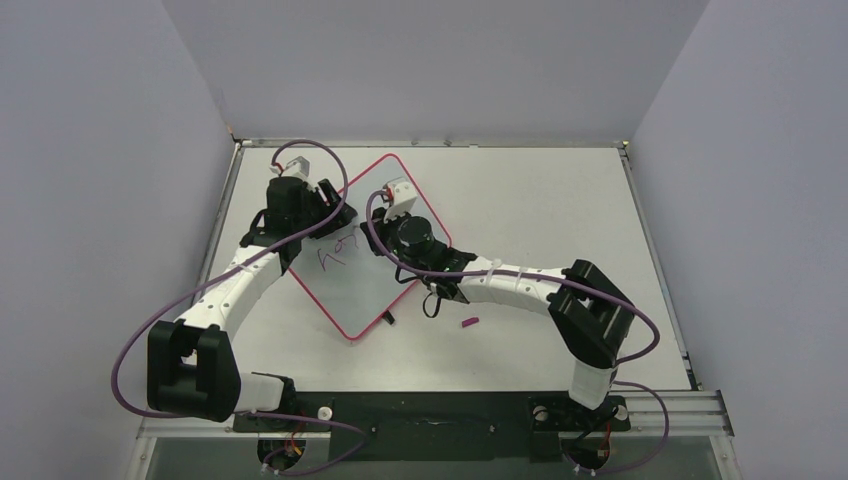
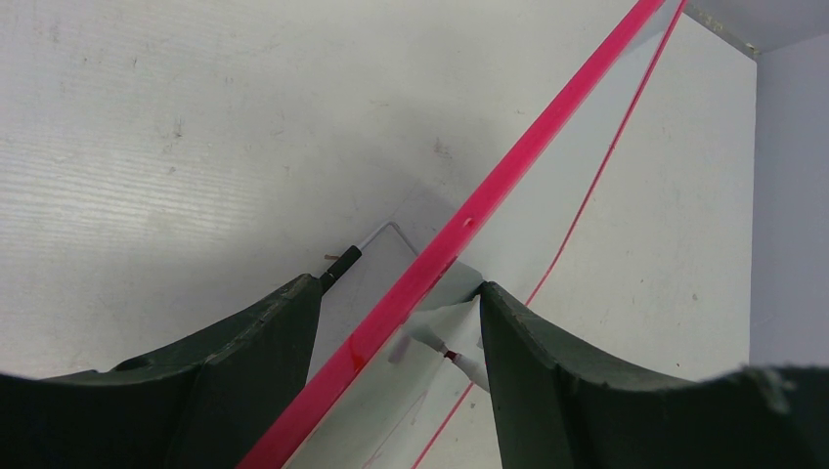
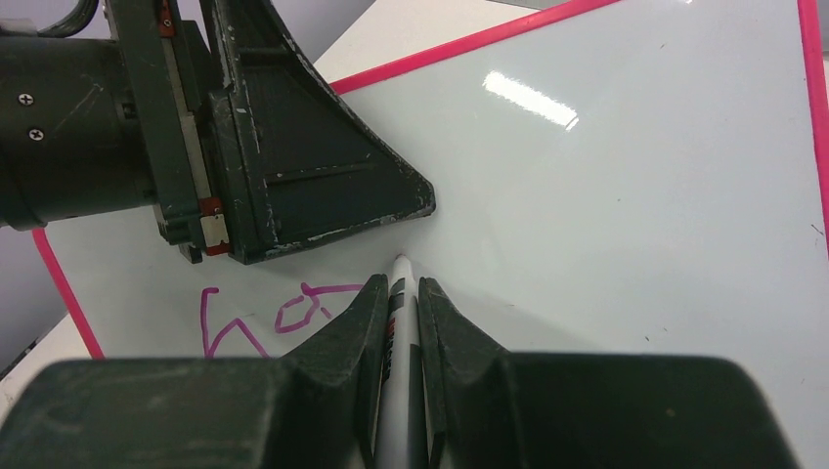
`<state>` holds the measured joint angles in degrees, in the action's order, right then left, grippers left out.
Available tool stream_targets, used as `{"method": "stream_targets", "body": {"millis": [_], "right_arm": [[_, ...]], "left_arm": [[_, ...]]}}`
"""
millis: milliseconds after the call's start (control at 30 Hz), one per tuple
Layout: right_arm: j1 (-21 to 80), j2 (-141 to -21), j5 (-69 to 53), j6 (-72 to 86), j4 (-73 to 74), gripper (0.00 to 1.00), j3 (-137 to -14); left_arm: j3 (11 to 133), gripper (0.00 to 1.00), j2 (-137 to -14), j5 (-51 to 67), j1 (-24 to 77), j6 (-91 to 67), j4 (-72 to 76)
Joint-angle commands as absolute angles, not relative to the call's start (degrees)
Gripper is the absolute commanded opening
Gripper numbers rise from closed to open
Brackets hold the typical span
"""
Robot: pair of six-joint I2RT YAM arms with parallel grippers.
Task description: Write a sentence on the whiteboard
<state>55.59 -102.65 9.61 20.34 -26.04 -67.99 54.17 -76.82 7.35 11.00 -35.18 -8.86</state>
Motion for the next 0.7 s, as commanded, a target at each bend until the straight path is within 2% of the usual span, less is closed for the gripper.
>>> {"method": "stream_targets", "body": {"millis": [0, 433, 667], "right_arm": [[55.0, -103.9, 9.7, 20.9, -25.9, 0.00, -69.3], [56.1, -99.0, 10.8, 21.7, -26.1, 0.00, -60.3], [56.5, -96.1, 12.1, 21.0, -24.4, 0.00, -59.9]], "left_arm": [[56.9, 0.47, -74.3, 8.6, 11.2, -32.4, -6.6], [57.3, 0.47, -74.5, 8.8, 11.1, -32.6, -6.4], [57.1, 0.47, -74.6, 9.0, 11.0, -32.6, -6.4]]}}
